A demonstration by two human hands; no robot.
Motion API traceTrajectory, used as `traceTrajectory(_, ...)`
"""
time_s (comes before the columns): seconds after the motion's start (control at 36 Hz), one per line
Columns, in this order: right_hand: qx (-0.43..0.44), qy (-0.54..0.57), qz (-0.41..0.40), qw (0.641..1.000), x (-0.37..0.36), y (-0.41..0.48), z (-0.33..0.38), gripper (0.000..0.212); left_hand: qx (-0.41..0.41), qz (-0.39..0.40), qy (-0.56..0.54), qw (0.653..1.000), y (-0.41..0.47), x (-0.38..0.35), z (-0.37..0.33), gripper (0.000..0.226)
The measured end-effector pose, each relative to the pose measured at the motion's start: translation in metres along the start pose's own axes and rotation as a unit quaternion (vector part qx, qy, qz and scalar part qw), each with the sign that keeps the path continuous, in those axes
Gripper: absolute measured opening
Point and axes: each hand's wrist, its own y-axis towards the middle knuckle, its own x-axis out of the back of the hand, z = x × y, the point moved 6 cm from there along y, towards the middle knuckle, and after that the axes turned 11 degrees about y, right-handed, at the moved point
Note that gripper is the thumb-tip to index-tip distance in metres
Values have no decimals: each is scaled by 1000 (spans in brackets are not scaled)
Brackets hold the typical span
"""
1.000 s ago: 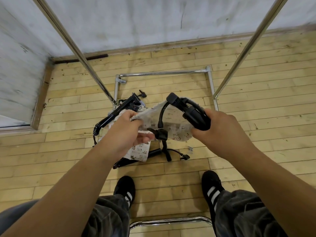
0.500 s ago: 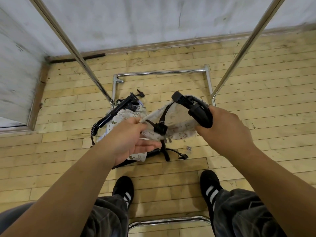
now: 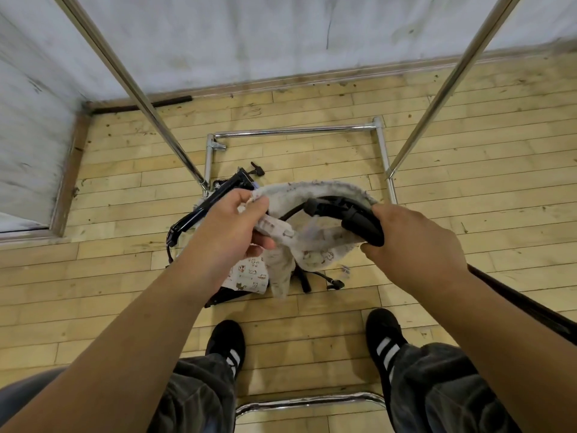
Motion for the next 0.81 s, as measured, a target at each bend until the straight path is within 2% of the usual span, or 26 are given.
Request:
traceTrajectory(0.06,10,-11,10,1000,-2,-2,3,27,-23,-7,5,1000,0,3,-2,20)
traceTrajectory(0.14,17,-27,28,999,-5,-3,5,28,-49,26,34,998,-5,-3,-7,25)
traceTrajectory(0.28,26,-28,59,998,-13,-5,11,32,-103,143,119,977,-22,-27,-18,31)
traceTrajectory(0.39,15,44,108,993,-28,0,10,38,-118,220,133,959,-34,-41,-17,19)
traceTrajectory(0.56,-1,144,199,969,-37,-4,17,47,-104,179,147,967,-26,-39,-12,14)
traceTrajectory(0.69,-37,205,233,950,-43,-9,21,39,-98,119,143,978,-22,-33,-14,9)
traceTrajectory(0.81,-45,215,266,939,-52,-14,23,31,-120,126,114,978,-28,-33,-21,12)
